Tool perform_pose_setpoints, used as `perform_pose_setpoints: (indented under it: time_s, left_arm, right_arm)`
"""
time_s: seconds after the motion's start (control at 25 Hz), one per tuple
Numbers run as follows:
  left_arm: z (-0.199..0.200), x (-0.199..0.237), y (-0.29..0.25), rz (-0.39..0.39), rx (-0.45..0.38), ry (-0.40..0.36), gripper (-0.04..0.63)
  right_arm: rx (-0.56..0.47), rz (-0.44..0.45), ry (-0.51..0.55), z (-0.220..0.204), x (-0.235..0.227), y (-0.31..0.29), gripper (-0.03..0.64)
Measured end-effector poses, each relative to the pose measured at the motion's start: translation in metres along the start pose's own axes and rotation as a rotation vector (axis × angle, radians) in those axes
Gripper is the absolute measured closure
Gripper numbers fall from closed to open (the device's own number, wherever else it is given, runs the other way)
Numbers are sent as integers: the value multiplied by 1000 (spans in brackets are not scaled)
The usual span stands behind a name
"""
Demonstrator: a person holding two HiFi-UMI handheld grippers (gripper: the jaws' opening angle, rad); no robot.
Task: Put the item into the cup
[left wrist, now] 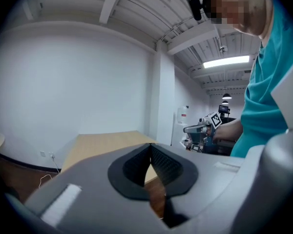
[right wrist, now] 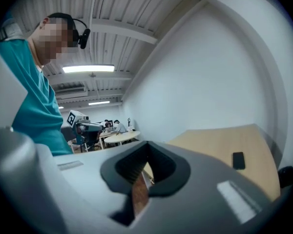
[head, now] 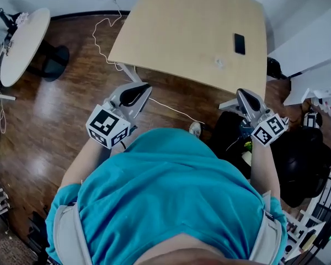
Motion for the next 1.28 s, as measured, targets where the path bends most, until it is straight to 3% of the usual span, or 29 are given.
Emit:
perform_pose_setpoints:
  time_s: [0.2,0.48,0.68,1.04,1.28]
  left_arm:
    - [-14,8,48,-31,-18,8,594]
    - [-14,-27,54,-71,-71,18,594]
    - [-11,-87,39,-94,-73,22,594]
    - [-18,-237,-13,-130,-40,18,594]
    - [-26,-283,-10,-117,-41,10,594]
  right_arm:
    - [-17,-22,0,12,63,0,615]
    - [-60,-36,8,9,100,43,615]
    - [-78,-35,6,-18,112,102,615]
    - [-23,33,-15,-116,121,209,615]
    - [-34,77,-43,-139,133,229,615]
Point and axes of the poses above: the fingertips, and each gripper's own axes: y backward along the fingers, x to its left, z out of its top, the point moved 3 cm from there along y, backward along the fingers, and after that the axes turned 13 degrees about x, right-handed, at the moved point
